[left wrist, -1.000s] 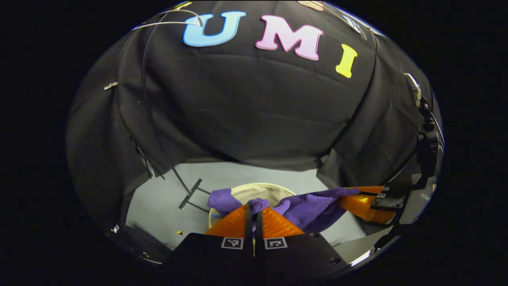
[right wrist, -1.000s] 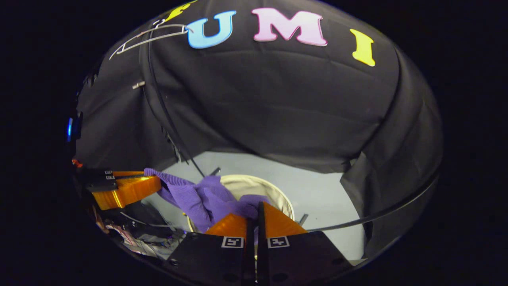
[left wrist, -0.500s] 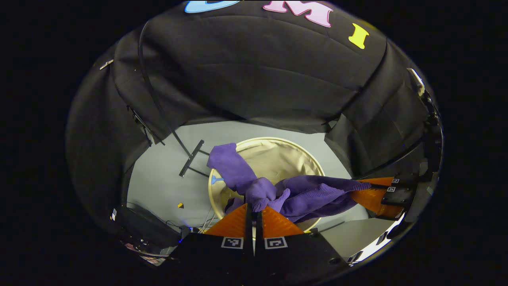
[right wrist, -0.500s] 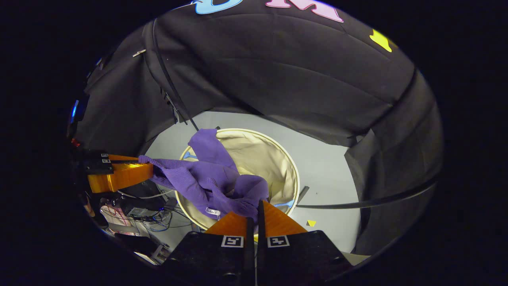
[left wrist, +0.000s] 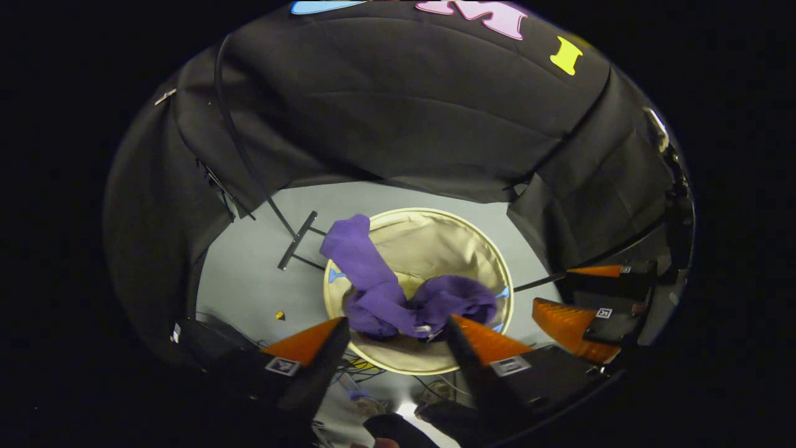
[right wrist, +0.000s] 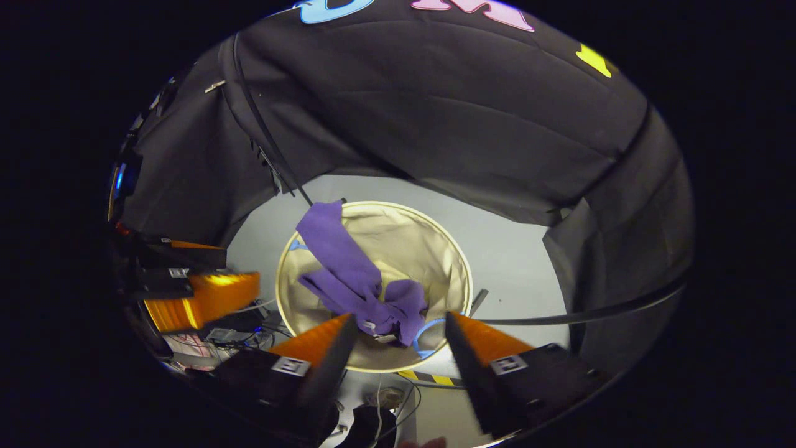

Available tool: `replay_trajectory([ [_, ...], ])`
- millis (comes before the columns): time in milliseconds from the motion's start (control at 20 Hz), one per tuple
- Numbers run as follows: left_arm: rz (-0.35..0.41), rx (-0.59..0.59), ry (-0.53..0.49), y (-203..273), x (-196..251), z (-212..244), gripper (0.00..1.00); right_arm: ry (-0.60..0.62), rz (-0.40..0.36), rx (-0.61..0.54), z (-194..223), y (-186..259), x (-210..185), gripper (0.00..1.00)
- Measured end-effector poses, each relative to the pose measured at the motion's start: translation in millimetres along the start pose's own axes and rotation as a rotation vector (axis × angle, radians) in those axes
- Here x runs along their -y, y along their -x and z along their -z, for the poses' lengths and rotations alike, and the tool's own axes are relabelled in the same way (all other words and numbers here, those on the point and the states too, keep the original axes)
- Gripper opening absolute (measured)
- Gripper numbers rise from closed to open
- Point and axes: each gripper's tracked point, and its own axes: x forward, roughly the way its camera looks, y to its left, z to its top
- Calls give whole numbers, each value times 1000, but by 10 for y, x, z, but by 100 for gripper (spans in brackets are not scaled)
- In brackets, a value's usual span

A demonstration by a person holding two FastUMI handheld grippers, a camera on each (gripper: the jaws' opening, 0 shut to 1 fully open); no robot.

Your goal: Grasp the clothes on the hanger with both hands and then place them into the laundry hamper below.

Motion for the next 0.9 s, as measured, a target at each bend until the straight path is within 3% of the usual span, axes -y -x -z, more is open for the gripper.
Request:
replay_trajectory([
  [50, 0, -10, -5, -43, -8, 45, 93, 3, 11, 2, 15, -40, 30, 96],
  [100, -3, -17, -9, 2, -7, 93, 96, 0, 17, 2, 15, -42, 45, 98],
  [600, 11, 18, -9, 246, 75, 1, 96, -39, 56, 58, -98, 242, 115, 99],
  [900, 22, 207, -33, 925, 169, -409, 96, -86, 99, 291, -691, 1004, 77, 99],
])
